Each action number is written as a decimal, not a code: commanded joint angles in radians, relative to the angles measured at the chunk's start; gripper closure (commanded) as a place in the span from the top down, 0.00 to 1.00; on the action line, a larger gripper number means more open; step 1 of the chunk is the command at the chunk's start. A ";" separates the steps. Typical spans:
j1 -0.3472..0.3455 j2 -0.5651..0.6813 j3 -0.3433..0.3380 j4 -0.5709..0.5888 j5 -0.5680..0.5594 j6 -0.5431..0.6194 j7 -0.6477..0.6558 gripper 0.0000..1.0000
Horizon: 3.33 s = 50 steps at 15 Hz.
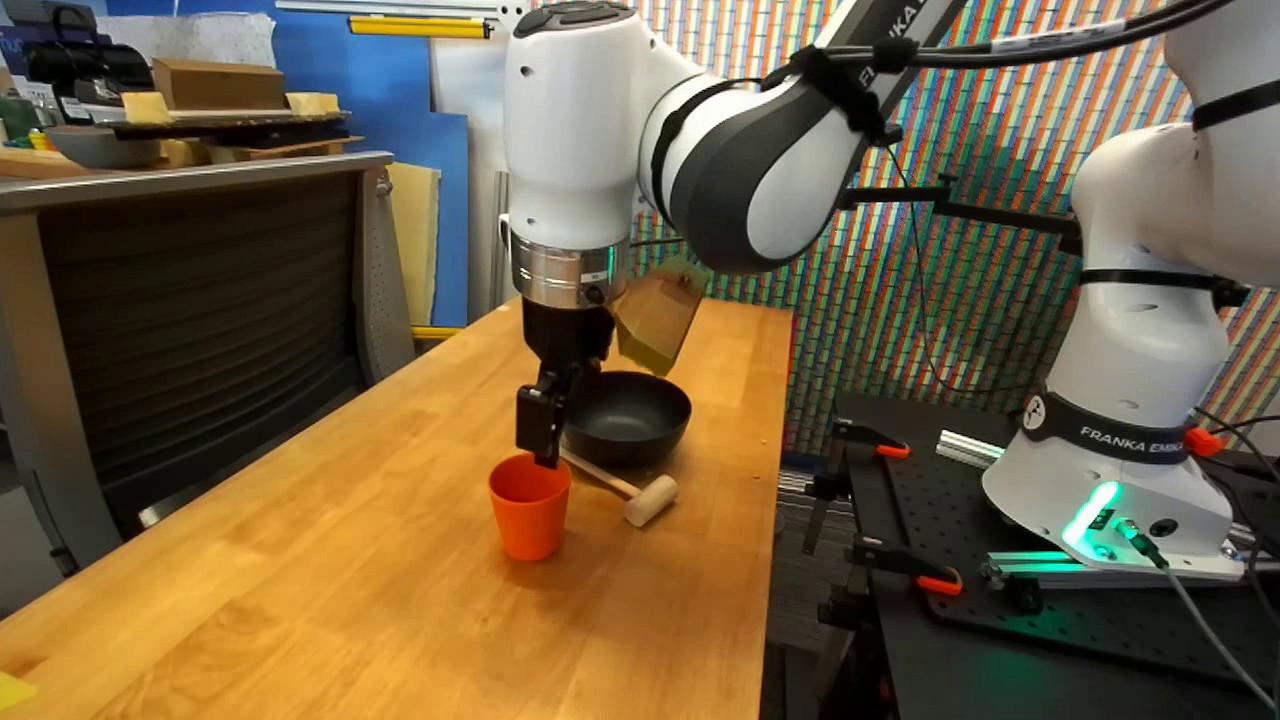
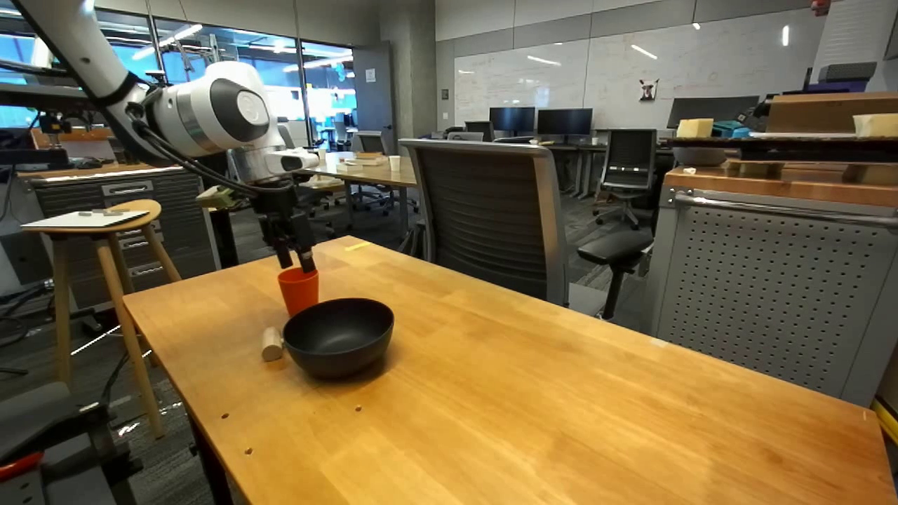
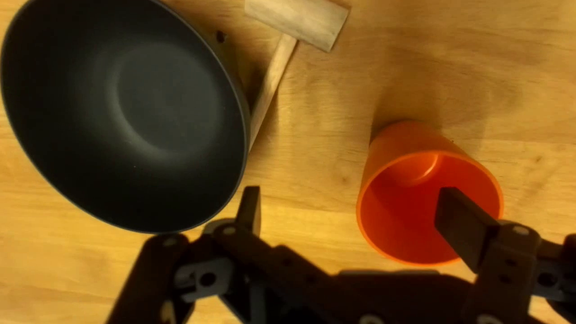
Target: Put the cup in the bowl
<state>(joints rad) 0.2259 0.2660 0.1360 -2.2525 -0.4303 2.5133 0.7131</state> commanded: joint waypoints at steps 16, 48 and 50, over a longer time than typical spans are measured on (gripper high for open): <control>0.054 0.031 -0.122 0.000 0.110 0.017 -0.004 0.00; -0.171 -0.394 -0.188 -0.223 0.238 -0.121 -0.374 1.00; -0.185 -0.496 -0.184 -0.232 0.307 -0.150 -0.479 1.00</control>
<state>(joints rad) 0.0757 -0.0422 -0.0653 -2.4257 -0.1741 2.4105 0.3630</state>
